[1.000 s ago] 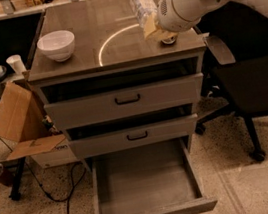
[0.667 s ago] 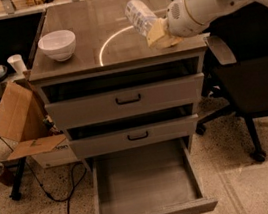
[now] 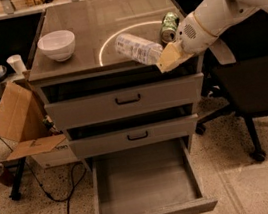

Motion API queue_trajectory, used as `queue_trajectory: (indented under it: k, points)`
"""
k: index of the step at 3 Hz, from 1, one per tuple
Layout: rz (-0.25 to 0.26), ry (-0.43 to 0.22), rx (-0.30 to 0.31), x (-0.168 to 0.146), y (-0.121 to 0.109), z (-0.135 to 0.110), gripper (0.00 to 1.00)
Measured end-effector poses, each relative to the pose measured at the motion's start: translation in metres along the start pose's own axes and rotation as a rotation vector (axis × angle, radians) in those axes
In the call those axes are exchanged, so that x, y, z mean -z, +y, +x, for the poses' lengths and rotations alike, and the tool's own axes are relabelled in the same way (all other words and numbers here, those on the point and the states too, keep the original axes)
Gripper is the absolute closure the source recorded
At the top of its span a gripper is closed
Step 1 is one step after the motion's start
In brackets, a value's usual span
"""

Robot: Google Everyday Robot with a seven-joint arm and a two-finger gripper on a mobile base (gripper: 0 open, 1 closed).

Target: Place blue plastic bottle into bottom drawer

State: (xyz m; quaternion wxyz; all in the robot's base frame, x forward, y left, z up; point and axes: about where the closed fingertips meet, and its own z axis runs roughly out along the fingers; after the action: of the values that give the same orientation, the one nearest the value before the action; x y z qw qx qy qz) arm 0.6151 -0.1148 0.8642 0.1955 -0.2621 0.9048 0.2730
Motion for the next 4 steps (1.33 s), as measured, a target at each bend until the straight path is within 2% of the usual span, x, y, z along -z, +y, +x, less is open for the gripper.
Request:
queue_trajectory:
  k: [1, 2, 3, 4]
  points:
    - [-0.054, 0.149, 0.162, -0.020, -0.003, 0.030, 1.00]
    - [-0.096, 0.318, 0.277, -0.051, -0.004, 0.060, 1.00]
    - [-0.138, 0.460, 0.339, -0.090, -0.008, 0.095, 1.00]
    - [-0.140, 0.562, 0.357, -0.126, -0.006, 0.128, 1.00]
